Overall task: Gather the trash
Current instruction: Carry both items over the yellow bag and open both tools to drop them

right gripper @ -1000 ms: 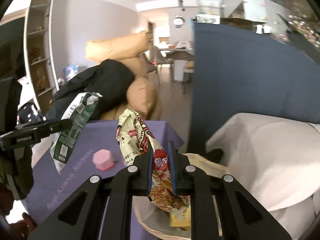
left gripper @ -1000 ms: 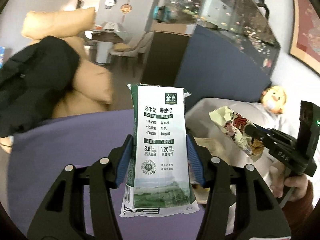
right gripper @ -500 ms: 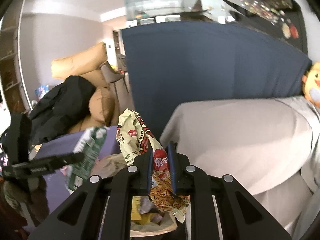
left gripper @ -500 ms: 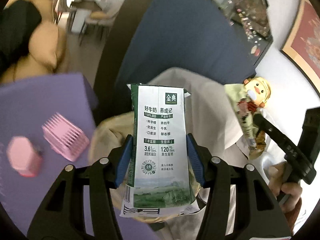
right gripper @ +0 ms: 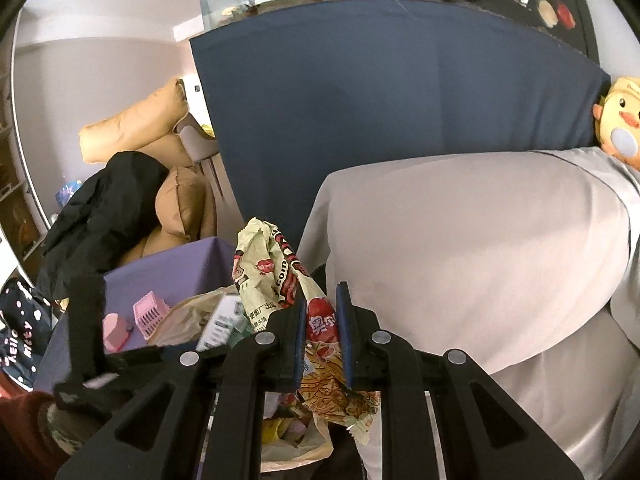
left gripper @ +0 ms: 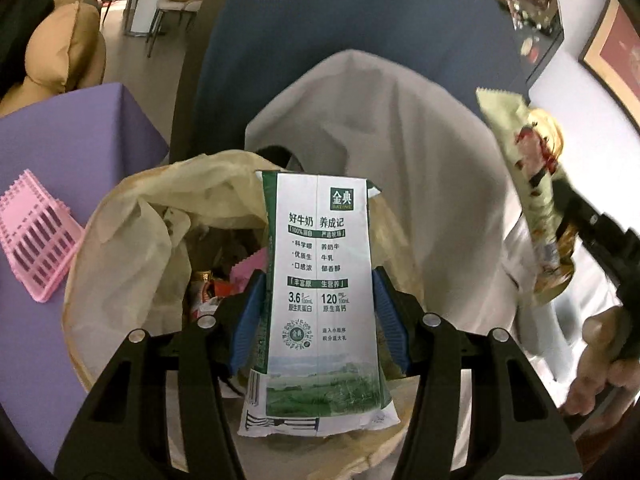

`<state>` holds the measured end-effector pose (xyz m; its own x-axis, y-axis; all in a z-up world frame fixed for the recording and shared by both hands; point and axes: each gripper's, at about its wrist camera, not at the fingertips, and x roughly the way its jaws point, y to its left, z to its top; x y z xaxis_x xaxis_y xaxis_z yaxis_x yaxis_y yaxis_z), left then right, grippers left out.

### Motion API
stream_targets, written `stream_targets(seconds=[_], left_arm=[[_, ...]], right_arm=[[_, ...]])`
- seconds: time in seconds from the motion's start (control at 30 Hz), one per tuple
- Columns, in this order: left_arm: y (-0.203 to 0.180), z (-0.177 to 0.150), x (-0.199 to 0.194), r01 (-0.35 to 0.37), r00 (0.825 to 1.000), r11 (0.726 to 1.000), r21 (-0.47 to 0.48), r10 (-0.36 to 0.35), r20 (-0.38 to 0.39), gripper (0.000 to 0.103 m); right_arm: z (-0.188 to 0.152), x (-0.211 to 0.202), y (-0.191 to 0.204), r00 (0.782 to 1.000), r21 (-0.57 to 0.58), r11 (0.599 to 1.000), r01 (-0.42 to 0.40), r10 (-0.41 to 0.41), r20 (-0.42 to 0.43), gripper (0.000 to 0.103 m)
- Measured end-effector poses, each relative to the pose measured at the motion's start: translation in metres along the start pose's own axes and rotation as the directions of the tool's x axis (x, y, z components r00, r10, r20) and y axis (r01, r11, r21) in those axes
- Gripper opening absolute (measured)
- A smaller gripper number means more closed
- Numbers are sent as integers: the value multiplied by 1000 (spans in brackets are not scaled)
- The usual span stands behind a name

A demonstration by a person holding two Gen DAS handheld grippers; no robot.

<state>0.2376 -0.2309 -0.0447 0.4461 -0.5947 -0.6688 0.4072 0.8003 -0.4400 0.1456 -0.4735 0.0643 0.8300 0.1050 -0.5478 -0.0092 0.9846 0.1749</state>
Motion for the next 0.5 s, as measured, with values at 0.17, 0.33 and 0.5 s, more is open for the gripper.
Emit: stream_targets(seconds=[0.17,0.33,0.5], left_arm=[[14,10,-25,35,998,999,-41,-32,61,67],[26,14,-72,-10,988,999,-39,16,156,69],[47,3,-113,-121,971,991,-49,129,204,69]], right_arm=[[-5,8,8,999,-1,999,-51,51,-13,15],[-15,28,36,992,-29,992,-121,119,-49,15],[-36,71,62,989,-64,993,-101,93,-111,15]])
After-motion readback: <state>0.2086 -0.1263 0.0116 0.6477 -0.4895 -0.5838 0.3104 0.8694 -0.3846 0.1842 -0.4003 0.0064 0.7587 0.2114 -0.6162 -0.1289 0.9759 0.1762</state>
